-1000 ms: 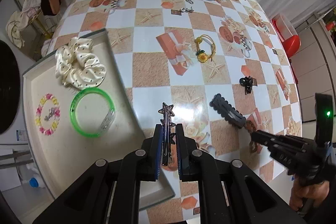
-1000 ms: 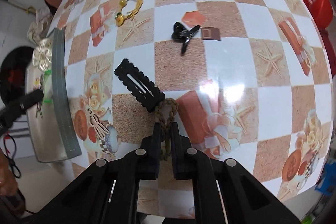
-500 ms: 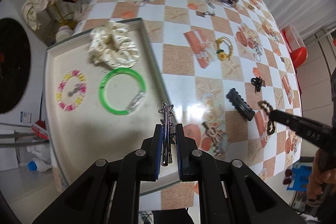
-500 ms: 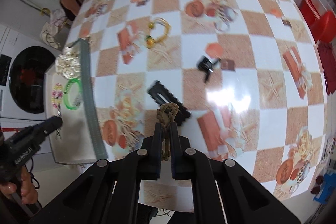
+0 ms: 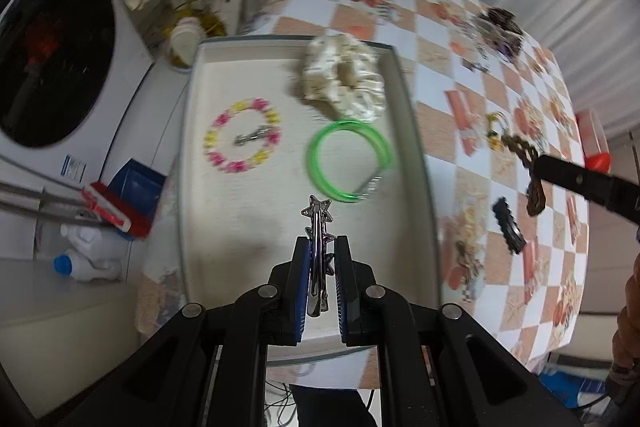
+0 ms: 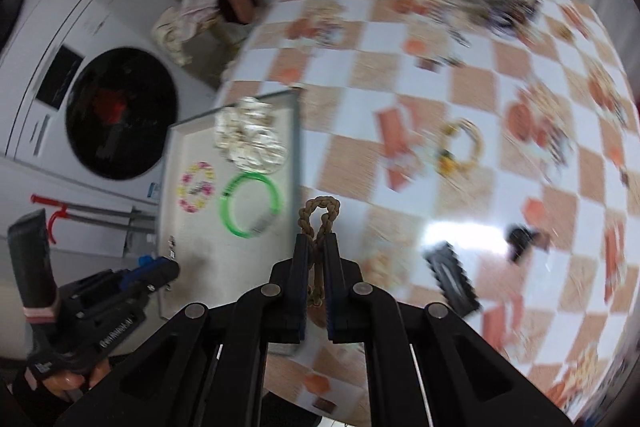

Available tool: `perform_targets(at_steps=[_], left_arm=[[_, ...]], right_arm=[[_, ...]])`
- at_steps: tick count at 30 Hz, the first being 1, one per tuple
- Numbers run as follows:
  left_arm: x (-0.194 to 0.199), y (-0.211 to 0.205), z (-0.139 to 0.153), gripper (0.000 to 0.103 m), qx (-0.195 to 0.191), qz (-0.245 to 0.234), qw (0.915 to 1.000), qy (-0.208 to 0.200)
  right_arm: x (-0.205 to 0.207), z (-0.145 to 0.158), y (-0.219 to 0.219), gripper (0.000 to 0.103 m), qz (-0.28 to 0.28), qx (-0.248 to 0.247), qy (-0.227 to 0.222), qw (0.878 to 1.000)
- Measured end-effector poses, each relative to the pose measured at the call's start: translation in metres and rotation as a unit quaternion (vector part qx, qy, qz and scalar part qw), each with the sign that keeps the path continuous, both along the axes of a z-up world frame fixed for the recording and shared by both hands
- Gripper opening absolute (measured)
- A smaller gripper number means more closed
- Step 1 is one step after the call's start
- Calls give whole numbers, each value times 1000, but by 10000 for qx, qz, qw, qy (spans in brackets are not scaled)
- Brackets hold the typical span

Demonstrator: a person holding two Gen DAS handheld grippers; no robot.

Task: Organize jewelry
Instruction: 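Carry hair tie and star clip into the white tray, open both tools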

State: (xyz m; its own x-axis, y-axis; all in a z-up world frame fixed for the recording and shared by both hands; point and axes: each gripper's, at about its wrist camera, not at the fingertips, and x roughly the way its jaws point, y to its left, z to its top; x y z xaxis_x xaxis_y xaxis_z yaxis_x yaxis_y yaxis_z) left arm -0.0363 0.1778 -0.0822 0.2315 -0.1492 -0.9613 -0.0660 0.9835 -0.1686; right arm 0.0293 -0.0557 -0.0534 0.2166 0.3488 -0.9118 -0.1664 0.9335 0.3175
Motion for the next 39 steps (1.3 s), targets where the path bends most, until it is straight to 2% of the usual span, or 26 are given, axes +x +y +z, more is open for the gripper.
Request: perform_targets(at_steps=[8,21,27,39], left_arm=[[5,23,-21,17,7,337,9994,-6],[18,30,-62,17,294,559,9980,5],[20,26,-72,17,524,505,9973,-18],[22,17,-72,17,818,352,9960,-80]], right_arm=[[30,-10,71,7,710,95,-145,9973],[71,-52,156,7,1304,337,-162,9907],[84,-77,172,7,1404,271,-95,9897],[97,-112,172,7,1346,226,346,9900]])
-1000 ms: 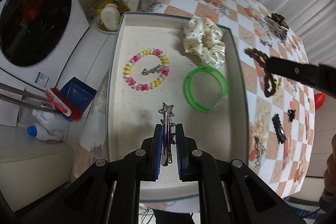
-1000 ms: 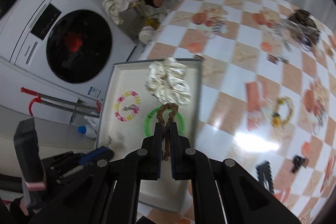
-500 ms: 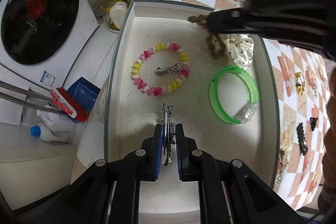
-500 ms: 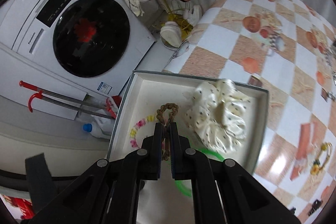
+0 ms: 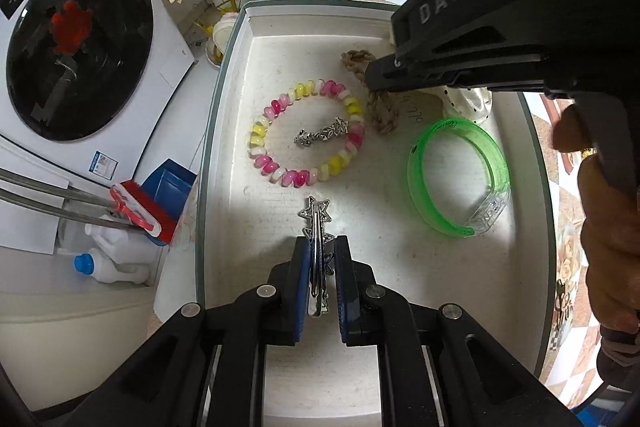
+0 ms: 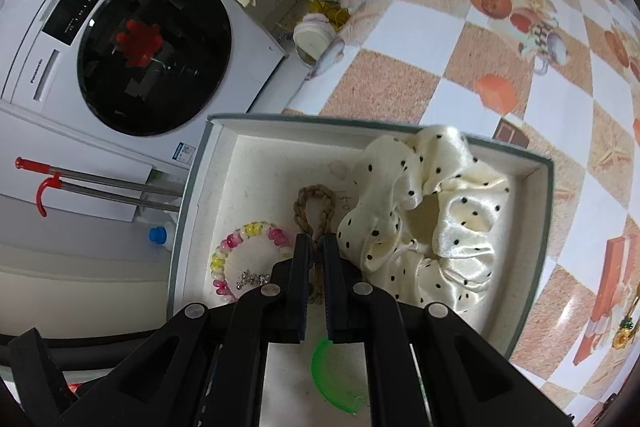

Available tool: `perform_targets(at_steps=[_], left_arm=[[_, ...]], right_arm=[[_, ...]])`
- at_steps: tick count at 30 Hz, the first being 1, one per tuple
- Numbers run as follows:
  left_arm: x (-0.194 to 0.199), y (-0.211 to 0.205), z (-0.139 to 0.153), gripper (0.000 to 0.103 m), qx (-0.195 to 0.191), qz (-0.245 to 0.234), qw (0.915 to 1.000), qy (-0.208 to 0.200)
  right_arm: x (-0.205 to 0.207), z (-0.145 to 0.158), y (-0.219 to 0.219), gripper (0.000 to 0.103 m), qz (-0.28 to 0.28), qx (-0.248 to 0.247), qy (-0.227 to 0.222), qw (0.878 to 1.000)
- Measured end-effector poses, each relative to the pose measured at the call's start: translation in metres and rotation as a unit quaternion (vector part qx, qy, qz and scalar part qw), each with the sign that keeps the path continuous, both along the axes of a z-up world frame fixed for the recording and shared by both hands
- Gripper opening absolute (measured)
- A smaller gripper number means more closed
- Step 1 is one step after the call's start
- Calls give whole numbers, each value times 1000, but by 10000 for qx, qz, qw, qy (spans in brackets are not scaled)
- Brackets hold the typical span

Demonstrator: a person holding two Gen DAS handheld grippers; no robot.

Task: Organize jewelry
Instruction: 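Carry hair tie and star clip into the white tray, open both tools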

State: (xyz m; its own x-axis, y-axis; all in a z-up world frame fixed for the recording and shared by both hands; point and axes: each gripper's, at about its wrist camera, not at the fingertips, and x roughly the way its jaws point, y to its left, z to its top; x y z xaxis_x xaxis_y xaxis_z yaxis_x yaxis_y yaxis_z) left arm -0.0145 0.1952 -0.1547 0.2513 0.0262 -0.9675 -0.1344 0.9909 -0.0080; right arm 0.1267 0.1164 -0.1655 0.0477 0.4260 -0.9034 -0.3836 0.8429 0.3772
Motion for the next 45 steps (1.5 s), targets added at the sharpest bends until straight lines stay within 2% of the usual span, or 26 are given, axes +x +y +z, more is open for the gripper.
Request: perform_targets(at_steps=[6,10,16,22,23,24,25,26,27,30,32,40,45], left_arm=[[2,-2,0,17,70,-37,9999,75],[4,-3,1,17,117,-38,9999,107],[5,-4,4,17,206,-109,9997,118],[7,-7,5,18,240,-188,9994,140],[7,-8,5,21,243,-189,9994,146],[8,-9,5,58,230,-188,9994,158],[8,-9,6,85,216,-174,9995,157],[7,-9,11,103,293,-98,9995,42],[5,-9,16,103,359,-74,9993,-95],[6,-12,20,103,388,-168,9991,-85],[6,-15,22,103,441,-220,9988,-60],[9,-41,34,103,576,-601,9965,-107],[15,-68,38,103,518,-935,9942,-147]], right_arm=[[4,-8,-3,13,-49,-3,164,9999],[4,-3,-7,46,-77,175,178,9997],[3,25,-15,48,-110,704,106,9974],[-4,56,-37,56,-320,1286,-15,9912],[-6,60,-41,58,-365,1348,-30,9902],[-7,64,-46,60,-423,1412,-60,9891],[-10,69,-52,63,-485,1476,-96,9878],[-11,72,-53,67,-523,1516,-110,9870],[-13,75,-58,68,-564,1562,-113,9860],[-23,81,-77,70,-684,1593,-175,9847],[-28,83,-94,85,-839,1565,-205,9839],[-47,71,-186,88,-1788,987,-144,9788],[-67,61,-245,88,-2409,528,-60,9691]])
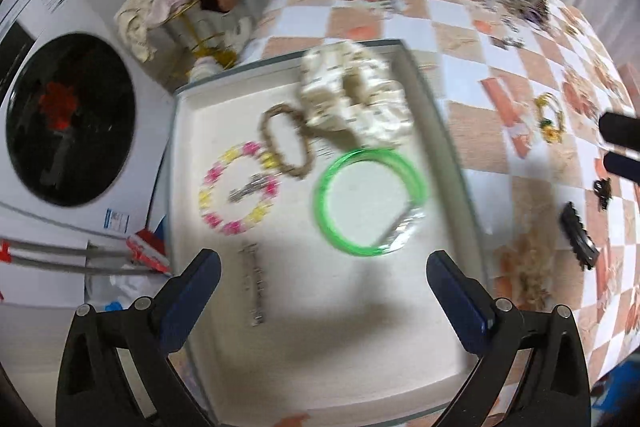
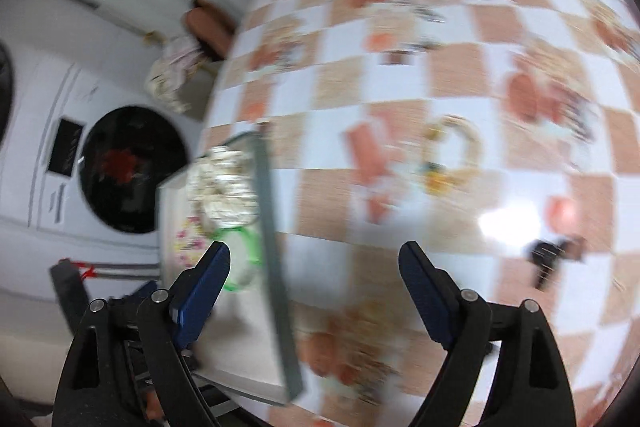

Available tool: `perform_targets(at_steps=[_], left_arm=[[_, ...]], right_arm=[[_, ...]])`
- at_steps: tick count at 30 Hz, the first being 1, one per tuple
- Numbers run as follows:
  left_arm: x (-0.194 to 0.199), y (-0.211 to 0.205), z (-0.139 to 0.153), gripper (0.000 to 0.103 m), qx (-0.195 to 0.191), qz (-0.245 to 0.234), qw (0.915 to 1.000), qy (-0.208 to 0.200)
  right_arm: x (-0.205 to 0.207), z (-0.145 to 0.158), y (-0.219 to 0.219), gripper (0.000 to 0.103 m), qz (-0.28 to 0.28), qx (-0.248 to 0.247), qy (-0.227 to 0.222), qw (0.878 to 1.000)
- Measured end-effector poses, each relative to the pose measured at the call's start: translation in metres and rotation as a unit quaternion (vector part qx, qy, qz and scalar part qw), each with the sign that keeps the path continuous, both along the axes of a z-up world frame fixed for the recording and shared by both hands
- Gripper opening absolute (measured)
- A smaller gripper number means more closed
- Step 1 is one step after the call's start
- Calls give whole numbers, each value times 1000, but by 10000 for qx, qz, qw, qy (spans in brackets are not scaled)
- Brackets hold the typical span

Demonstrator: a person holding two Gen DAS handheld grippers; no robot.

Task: Organize jewelry
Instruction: 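Carry hair tie and star clip into the white tray, open both tools, then move both open tools back toward the claw clip and yellow hair tie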

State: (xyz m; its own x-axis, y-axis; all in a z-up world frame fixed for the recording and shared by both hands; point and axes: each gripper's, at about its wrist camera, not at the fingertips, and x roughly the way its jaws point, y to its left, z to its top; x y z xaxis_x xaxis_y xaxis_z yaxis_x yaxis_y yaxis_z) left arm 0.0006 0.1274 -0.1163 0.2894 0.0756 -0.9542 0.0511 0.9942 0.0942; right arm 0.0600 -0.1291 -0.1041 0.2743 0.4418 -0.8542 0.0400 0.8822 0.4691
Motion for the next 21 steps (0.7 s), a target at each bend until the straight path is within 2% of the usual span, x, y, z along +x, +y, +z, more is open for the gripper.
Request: perform_targets(at_steps=[4,10,21], left_arm=[[5,-25,4,103,-64,-256,9997,-3],[14,-62,9,103,-245,-665,9975,25],[47,-111,10,103,-602,-815,9948,82]], right_arm=[[-13,-9,-42,88,-481,-225,205,9984],[-26,-24,-82,88,-916,-571,434,9932],[-28,-49,-105,88,-1076,-1085,621,9863]])
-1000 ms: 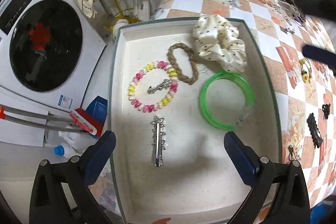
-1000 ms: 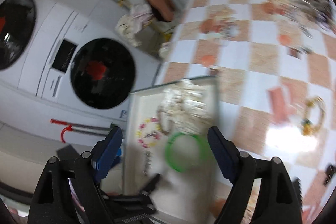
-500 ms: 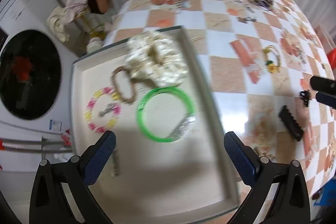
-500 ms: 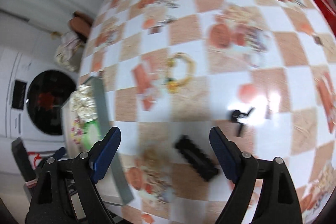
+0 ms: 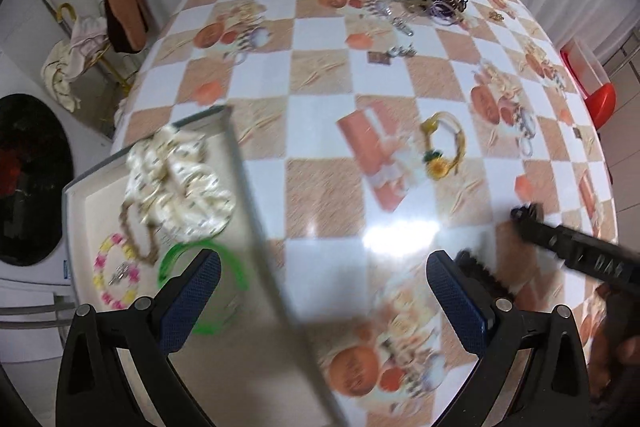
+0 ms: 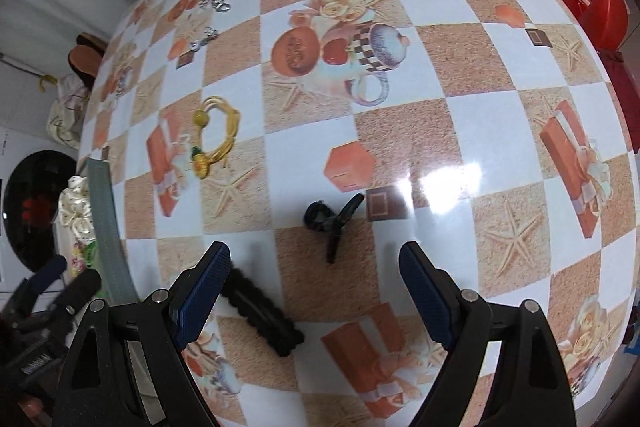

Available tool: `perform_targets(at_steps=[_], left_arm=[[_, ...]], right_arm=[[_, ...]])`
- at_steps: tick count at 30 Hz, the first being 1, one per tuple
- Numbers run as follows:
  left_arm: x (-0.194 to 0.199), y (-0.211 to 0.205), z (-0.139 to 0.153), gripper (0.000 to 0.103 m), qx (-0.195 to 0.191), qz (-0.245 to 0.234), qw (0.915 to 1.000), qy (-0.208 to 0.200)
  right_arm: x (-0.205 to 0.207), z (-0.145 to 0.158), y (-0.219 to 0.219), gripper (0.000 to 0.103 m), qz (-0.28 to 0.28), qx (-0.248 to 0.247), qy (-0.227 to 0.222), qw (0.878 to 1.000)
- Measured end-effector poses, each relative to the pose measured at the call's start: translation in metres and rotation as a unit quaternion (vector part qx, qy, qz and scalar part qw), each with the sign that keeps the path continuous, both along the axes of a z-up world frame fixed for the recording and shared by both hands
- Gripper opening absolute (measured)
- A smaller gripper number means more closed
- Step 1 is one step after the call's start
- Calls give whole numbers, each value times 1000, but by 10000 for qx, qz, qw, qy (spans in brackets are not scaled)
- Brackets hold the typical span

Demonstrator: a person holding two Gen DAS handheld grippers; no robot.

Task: Organize jewelry
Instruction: 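Move both open tools back toward the claw clip and yellow hair tie, then grasp the black claw clip with the right tool while the left tool grasps the yellow hair tie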

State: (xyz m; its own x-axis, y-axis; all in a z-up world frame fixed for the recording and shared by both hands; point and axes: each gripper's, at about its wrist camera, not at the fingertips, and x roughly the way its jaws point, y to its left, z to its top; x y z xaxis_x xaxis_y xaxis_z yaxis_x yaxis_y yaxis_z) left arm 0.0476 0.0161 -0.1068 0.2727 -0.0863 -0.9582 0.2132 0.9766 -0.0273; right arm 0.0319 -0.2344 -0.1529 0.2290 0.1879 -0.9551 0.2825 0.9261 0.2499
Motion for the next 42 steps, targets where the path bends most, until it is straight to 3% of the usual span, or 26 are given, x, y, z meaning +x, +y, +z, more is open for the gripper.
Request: perform_targets(at_steps=[9,11,18,23,32,35,38,40,42], left_arm=[[31,-34,-19,103,-174,-41,9996,202],[36,-41,-23,103,-187,-55,9995,234],[50,-63,-36,103,-239,-119,9992,304],[58,-81,-44,103,-279,-188,9989,322],[73,-111,-56,103,-260,-365,9987,252],[77,-119,-64,88,-145,-458,9983,330],[77,-124,-66,83,-1,-531,9983,259],[75,-127,-64,74,54,-608,9980,174],[74,-128,-62,59,34,-670,9977,138]], right_arm=[[8,-12,2,84,91,-275,-11,9996],[8,-15,2,76,119,-323,6,9994],[11,-16,7,68,252,-571,-100,9980],[11,-14,9,48,343,-874,-153,9955],[6,-12,4,40,365,-877,-202,9953],[6,-12,3,40,358,-856,-209,9955],[4,-12,2,39,325,-818,-224,9959],[4,-12,1,39,314,-792,-234,9961],[4,-12,0,39,309,-766,-245,9963]])
